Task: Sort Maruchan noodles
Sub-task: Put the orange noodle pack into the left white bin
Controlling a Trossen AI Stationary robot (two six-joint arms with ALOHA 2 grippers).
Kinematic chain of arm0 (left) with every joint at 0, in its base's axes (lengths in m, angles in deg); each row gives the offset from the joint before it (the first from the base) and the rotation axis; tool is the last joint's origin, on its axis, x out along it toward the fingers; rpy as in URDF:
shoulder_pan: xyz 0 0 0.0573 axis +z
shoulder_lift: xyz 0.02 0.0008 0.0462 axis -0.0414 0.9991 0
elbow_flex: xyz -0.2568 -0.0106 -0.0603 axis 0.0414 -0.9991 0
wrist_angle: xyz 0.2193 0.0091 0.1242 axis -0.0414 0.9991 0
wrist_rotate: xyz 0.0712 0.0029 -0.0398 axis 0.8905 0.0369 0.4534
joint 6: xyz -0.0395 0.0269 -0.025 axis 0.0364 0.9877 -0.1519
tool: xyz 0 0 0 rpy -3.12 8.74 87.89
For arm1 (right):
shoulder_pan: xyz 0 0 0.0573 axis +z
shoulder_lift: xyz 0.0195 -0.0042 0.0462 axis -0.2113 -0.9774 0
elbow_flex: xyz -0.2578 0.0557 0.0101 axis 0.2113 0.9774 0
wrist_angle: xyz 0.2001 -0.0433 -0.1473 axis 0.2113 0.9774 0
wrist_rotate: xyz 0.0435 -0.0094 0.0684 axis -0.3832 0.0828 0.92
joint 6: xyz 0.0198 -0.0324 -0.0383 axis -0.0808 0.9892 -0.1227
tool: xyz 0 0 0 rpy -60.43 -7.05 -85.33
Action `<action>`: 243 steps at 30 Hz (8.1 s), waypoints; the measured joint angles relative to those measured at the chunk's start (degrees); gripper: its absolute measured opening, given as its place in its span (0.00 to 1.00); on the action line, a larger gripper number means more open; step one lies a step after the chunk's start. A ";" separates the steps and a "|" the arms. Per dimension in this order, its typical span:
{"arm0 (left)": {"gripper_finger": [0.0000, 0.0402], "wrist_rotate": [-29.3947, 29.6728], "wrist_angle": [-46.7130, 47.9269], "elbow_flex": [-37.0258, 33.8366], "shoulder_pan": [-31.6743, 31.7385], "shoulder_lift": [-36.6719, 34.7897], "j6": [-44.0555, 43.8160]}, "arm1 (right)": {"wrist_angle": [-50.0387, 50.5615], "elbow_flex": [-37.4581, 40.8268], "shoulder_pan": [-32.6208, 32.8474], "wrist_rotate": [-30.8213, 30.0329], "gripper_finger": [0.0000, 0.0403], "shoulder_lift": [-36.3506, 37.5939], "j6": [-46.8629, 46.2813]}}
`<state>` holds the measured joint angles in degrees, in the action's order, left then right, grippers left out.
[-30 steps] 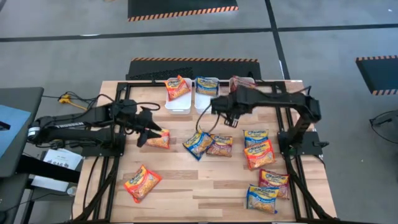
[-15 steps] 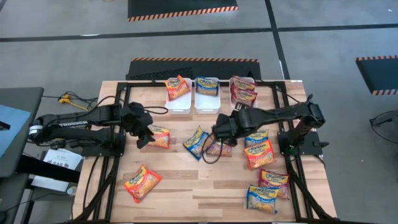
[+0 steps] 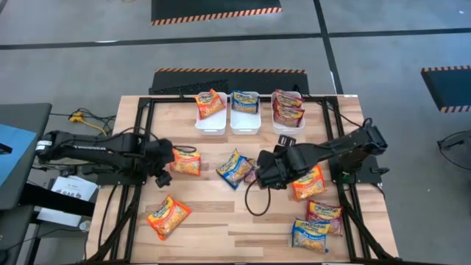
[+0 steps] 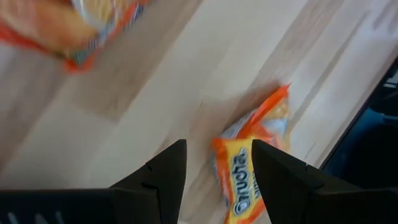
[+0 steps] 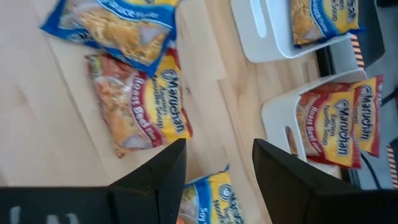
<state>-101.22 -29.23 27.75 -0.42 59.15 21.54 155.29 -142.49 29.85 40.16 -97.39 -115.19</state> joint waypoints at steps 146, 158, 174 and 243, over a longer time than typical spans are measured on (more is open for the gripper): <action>0.00 6.35 -29.93 18.67 6.82 26.04 36.78 | -23.15 0.04 -14.49 25.69 0.49 -0.04 20.30; 0.00 22.20 -12.99 38.88 19.96 26.01 55.93 | -23.12 0.04 -14.32 25.67 0.42 -0.04 22.76; 0.00 21.02 -11.35 53.02 41.49 43.13 73.88 | -23.22 0.04 -14.43 25.62 0.41 -0.04 23.16; 0.41 29.33 -3.23 64.14 35.92 67.41 80.43 | -23.13 0.04 -14.43 25.34 0.41 -0.04 22.73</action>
<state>-71.88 -32.46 91.89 35.51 126.56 101.98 132.16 -142.45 15.42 65.49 -97.44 -92.45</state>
